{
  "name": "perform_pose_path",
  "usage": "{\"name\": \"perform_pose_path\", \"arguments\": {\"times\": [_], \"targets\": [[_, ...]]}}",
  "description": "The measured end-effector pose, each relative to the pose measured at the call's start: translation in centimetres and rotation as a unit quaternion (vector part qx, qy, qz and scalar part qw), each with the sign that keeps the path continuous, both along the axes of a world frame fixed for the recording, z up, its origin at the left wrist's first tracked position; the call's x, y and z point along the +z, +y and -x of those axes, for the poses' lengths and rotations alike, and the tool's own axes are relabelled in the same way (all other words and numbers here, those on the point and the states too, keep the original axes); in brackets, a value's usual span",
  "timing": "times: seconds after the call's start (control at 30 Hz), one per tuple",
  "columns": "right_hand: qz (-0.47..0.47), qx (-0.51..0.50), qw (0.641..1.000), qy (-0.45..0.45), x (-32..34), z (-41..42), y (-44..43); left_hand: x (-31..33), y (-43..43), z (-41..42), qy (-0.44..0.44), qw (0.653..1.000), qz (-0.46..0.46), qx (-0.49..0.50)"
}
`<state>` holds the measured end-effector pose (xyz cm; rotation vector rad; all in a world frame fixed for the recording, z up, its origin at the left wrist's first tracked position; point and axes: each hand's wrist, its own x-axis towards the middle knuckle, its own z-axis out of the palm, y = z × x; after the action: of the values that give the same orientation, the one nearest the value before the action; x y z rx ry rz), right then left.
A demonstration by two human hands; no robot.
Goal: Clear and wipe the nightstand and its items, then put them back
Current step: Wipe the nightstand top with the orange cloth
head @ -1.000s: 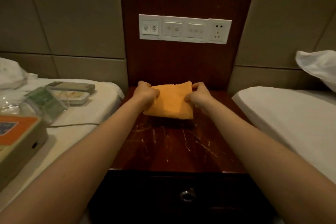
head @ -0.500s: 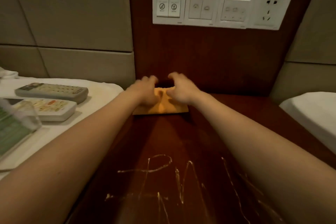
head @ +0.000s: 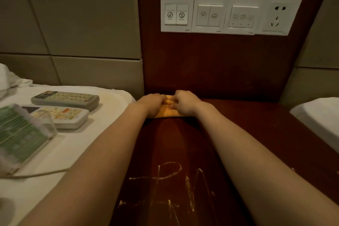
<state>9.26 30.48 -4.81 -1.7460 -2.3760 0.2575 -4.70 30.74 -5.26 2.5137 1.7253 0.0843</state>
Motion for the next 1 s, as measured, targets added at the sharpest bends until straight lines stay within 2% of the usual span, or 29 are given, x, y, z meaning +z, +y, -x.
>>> {"name": "perform_pose_path", "arguments": {"times": [0.27, 0.57, 1.0], "targets": [[-0.013, 0.011, 0.999, 0.036, 0.4, 1.0, -6.8, 0.4, -6.2, 1.8, -0.041, 0.997, -0.057, -0.026], [-0.01, 0.007, 0.995, 0.097, 0.0, 1.7, -16.4, 0.6, -15.7, 3.6, -0.106, 0.994, 0.0, 0.001], [0.036, 0.013, 0.99, 0.138, 0.3, 2.3, -25.9, -0.6, -25.6, 4.9, -0.177, 0.984, 0.009, 0.031]]}}
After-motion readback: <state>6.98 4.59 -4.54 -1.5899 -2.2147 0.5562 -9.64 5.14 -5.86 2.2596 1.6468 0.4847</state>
